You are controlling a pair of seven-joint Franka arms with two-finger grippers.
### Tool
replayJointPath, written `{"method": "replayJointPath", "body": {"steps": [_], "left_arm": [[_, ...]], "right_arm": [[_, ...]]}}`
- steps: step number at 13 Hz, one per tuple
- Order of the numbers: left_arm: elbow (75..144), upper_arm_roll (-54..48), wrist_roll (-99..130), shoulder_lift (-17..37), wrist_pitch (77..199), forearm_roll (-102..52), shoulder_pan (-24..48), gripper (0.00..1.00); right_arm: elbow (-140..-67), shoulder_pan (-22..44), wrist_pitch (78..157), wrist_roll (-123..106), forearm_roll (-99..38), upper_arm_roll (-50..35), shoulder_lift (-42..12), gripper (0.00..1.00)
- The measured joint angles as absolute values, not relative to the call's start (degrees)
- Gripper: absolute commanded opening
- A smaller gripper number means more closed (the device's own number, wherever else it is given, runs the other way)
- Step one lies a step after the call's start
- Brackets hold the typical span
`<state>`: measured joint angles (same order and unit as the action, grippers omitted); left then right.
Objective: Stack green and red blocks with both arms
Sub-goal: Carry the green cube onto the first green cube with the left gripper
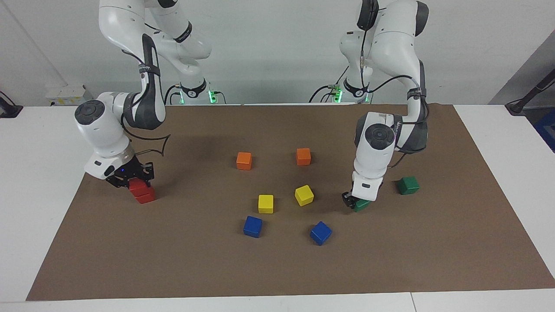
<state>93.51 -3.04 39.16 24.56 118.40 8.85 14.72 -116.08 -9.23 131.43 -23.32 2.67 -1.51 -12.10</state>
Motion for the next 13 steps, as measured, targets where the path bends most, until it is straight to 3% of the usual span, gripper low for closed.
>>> {"method": "replayJointPath", "body": {"steps": [4, 10, 11, 13], "left_arm": [[93.93, -2.90, 22.49, 17.96, 109.68, 8.28, 9.20, 0.00], [95.94, -2.87, 6.94, 17.41, 109.54, 2.79, -0.25, 0.00], [96.46, -2.82, 4.60, 17.41, 110.01, 0.83, -1.52, 0.00], [98.09, -2.80, 2.58, 17.40, 112.26, -0.44, -3.12, 0.00]], "right_arm": [[-116.30, -9.37, 131.43, -23.32, 2.67, -1.50, -12.10, 0.00], [-116.40, -9.45, 131.43, -23.32, 2.67, -1.47, -12.09, 0.00], [-116.40, -9.46, 131.43, -23.32, 2.67, -1.47, -12.09, 0.12], [-116.40, -9.45, 131.43, -23.27, 2.67, -1.47, -12.09, 0.73]]}}
